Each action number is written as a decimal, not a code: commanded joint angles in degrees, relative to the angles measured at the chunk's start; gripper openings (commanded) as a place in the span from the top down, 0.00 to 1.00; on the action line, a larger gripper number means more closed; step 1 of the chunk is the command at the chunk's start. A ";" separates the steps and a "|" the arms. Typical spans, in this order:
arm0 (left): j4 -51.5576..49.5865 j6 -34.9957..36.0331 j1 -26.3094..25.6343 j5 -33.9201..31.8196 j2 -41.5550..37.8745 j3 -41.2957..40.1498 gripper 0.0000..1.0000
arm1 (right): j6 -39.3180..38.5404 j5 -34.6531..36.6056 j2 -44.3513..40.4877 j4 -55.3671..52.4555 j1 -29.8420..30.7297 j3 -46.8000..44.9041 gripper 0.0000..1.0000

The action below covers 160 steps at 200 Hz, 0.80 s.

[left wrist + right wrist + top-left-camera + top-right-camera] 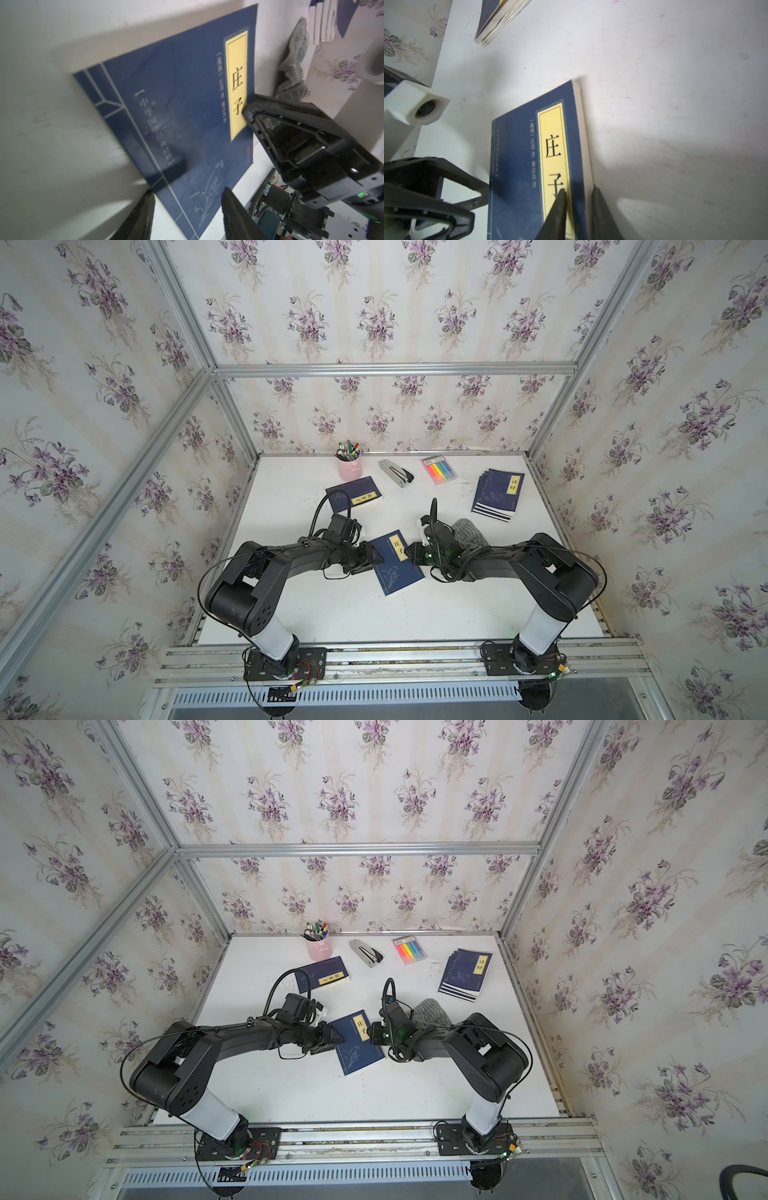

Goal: Wipe the cover of the book
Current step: Pick up the book from the center of the board.

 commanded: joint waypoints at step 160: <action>43.82 -11.99 -1.41 8.90 4.98 -3.30 0.52 | 2.73 -9.30 -0.32 -11.50 0.69 -1.56 0.78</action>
